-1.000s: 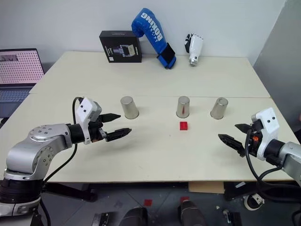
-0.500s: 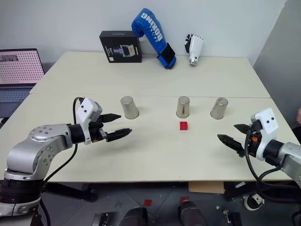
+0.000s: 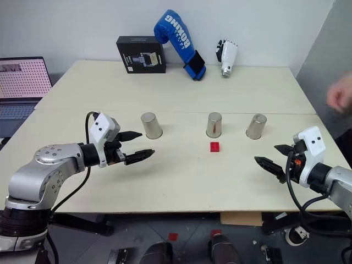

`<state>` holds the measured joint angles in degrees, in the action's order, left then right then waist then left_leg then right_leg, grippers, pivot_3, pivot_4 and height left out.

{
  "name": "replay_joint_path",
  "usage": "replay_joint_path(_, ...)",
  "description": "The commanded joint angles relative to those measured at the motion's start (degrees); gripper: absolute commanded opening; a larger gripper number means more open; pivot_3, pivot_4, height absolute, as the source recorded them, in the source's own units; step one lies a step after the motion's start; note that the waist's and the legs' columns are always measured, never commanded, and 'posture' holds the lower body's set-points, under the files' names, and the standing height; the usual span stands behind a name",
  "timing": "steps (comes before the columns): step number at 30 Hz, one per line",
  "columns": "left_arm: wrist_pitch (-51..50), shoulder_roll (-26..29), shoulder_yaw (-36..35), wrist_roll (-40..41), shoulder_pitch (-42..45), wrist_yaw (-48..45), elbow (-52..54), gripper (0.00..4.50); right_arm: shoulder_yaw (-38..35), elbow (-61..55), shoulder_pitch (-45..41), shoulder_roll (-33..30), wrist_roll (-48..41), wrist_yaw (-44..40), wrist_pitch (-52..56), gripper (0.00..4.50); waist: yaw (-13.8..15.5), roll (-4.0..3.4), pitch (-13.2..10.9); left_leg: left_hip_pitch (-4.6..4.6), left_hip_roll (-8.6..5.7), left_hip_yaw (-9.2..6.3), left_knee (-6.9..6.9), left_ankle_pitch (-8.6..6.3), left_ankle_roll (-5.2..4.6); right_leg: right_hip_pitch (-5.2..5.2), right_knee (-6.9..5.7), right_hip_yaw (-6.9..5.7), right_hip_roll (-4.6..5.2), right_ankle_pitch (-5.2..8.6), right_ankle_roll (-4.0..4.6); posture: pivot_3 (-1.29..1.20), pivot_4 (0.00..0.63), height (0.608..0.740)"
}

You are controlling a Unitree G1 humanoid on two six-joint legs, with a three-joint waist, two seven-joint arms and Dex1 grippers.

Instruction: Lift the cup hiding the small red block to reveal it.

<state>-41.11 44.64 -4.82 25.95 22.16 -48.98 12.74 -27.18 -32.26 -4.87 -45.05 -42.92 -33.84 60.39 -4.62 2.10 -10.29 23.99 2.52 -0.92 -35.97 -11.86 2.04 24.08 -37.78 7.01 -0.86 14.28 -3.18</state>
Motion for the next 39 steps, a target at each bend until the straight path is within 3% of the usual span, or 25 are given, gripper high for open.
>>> replay_joint_path(1, 0.92, 0.86, -0.68, -0.16, 1.31, -0.25, 0.37, 4.50, -1.17, -0.67, -0.10, -0.61, -0.87, 0.04, -1.35, 4.47, 0.00, 0.00, 0.00, 0.00, 0.00, 0.00, 0.00, 0.00, 0.00, 0.00, 0.00, 0.00, 0.00, 0.00, 0.00, 0.00, 0.150, 0.740)
replay_joint_path(39, 2.03, 2.02, -1.37, -0.67, 0.85, -0.97, -0.62, 4.50, -0.25, -0.14, -0.73, -1.08, -1.29, 0.15, -1.61, 4.47, -0.02, 0.00, 0.00, -0.04, 0.00, 0.00, -0.05, 0.00, 0.00, -0.01, -0.12, 0.00, -0.01, -0.05, -0.09, 0.00, 0.150, 0.740)
